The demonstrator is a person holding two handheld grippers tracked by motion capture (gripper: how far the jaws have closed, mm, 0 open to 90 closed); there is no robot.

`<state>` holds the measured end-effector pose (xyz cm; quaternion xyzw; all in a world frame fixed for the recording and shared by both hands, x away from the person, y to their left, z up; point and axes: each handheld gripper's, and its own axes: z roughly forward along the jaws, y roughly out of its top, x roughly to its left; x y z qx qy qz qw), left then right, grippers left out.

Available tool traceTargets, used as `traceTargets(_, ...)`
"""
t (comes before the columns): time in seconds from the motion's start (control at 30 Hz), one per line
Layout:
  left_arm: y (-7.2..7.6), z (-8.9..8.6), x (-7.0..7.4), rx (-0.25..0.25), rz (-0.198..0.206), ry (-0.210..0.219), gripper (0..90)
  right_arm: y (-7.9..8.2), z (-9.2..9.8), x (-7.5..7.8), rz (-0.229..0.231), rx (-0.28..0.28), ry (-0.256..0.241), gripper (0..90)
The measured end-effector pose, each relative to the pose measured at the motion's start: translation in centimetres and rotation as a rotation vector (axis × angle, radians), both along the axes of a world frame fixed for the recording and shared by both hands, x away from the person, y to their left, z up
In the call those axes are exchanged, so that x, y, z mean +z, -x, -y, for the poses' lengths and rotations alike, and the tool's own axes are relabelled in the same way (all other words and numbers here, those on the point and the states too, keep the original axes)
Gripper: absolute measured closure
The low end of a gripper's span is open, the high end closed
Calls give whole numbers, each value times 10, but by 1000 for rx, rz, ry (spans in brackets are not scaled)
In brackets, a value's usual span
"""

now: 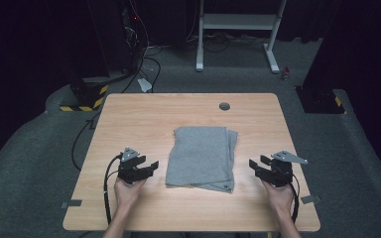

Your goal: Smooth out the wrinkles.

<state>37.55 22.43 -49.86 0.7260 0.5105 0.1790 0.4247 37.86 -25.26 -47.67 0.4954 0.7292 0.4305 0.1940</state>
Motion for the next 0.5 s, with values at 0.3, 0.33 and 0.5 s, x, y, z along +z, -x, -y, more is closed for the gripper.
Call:
traceTargets(0.3, -4, -10, -3, 40, -12, -9, 365, -6, 11, -9, -27, -43, 10, 440)
traceTargets(0.33, -4, -10, -4, 46, -15, -9, 365, -6, 12, -10, -33, -48, 13, 438)
traceTargets(0.5, -8, -13, -7, 59, -24, -21, 366, -7, 18, -12, -37, -68, 8, 437)
